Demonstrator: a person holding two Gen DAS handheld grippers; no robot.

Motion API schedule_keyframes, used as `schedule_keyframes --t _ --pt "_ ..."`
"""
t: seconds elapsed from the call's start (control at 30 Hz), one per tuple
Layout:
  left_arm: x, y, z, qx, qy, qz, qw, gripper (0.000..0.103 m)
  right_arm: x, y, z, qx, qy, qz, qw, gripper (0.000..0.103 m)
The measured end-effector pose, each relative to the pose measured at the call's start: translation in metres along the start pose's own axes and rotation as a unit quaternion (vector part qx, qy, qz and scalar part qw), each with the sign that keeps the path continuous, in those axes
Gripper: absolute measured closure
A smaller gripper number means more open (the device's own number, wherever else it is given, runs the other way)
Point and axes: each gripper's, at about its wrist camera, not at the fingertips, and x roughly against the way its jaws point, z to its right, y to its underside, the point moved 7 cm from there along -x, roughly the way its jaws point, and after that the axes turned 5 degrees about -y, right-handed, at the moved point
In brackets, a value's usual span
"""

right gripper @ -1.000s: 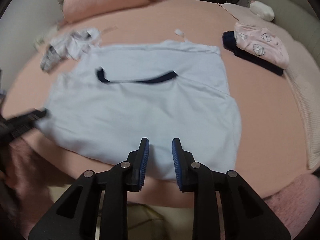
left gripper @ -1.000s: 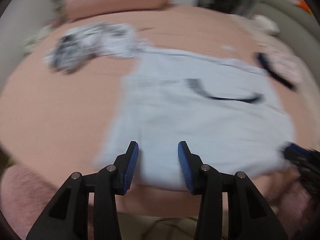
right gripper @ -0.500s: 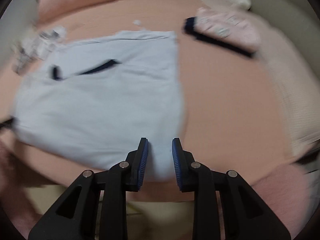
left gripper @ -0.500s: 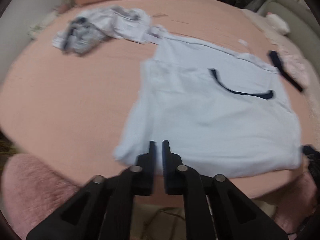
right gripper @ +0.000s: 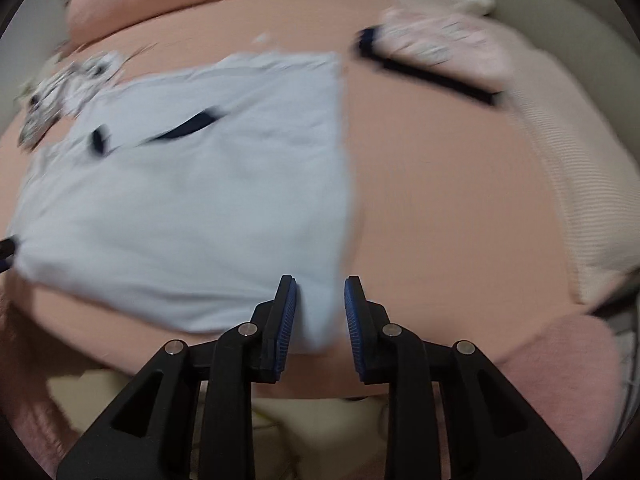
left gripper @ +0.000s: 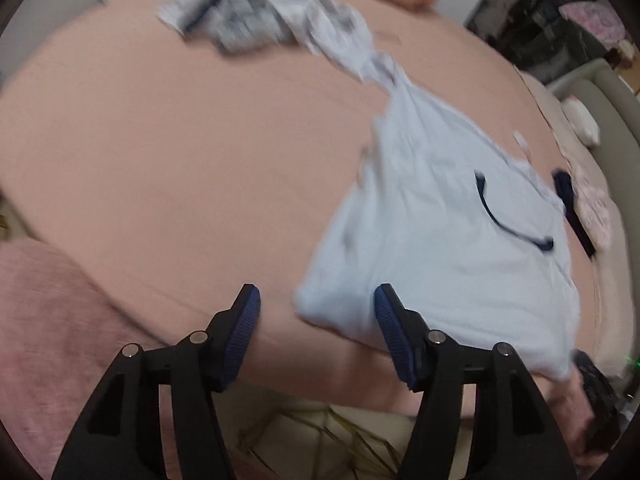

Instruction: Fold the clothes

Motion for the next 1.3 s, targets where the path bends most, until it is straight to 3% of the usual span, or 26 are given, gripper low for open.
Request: schedule_keyframes --t 0.1,0.2,0.33,0.4,0.47,0.6,0.67,0.73,0.8,0.83,0.9,1.0,1.07,1.2,1.3 --pt "0.003 -0.006 0.016 -0.009 0.059 0.007 0.9982 0.045 0.004 -0.004 0.004 -0.015 -0.033 0.013 0.999 0.078" --pt "0.0 -0.011 0.045 -0.065 0.073 0.01 0.9952 0.046 0.0 -0.005 -0.016 0.01 -0.08 -0.008 0.997 0.078" --pt "-0.004 -0.041 0.09 -0.127 0.122 0.02 0.9843 0.046 0.006 -0.031 -0.027 0.034 -0.099 -0.019 0.994 0.078" --pt "-0.02 -0.054 0.112 -0.147 0.148 0.009 0.9779 0.054 0.01 -0.051 -0.034 0.051 -0.1 -0.011 0.994 0.077" --pt "-0.037 -0.059 0.128 -0.155 0.181 -0.013 0.971 0.054 0.001 -0.071 -0.039 0.045 -0.106 -0.009 0.993 0.077" --pt "-0.071 -0.063 0.131 -0.165 0.15 -0.034 0.9743 0.056 -0.042 -0.089 -0.064 0.01 -0.2 -0.037 0.979 0.077" --pt "-0.077 -0.072 0.119 -0.163 0.119 -0.02 0.9791 0.062 -0.06 -0.082 -0.075 0.016 -0.2 -0.054 0.978 0.078" --pt "-0.075 -0.088 0.098 -0.156 0.076 0.015 0.9847 0.068 -0.07 -0.077 -0.071 0.031 -0.164 -0.044 0.985 0.082" --pt "-0.062 -0.103 0.075 -0.133 0.067 0.056 0.9873 0.068 -0.068 -0.082 -0.062 0.037 -0.144 -0.021 0.989 0.084" --pt "-0.055 -0.11 0.064 -0.121 0.065 0.076 0.9876 0.069 -0.064 -0.085 -0.058 0.038 -0.131 -0.007 0.991 0.078" --pt "-0.052 -0.113 0.057 -0.122 0.07 0.082 0.9867 0.069 -0.048 -0.093 -0.065 0.042 -0.181 0.022 0.982 0.078" --pt "-0.055 -0.11 0.055 -0.136 0.074 0.072 0.9852 0.069 -0.026 -0.103 -0.108 0.078 -0.229 0.032 0.97 0.078" --pt "-0.066 -0.107 0.056 -0.142 0.052 0.063 0.9866 0.069 -0.019 -0.106 -0.148 0.115 -0.246 0.026 0.962 0.078" --pt "-0.072 -0.106 0.051 -0.143 0.066 0.048 0.9864 0.069 -0.036 -0.105 -0.22 0.167 -0.271 -0.005 0.948 0.079" --pt "-0.074 -0.106 0.047 -0.143 0.082 0.037 0.9856 0.069 -0.063 -0.103 -0.249 0.179 -0.259 -0.035 0.949 0.078"
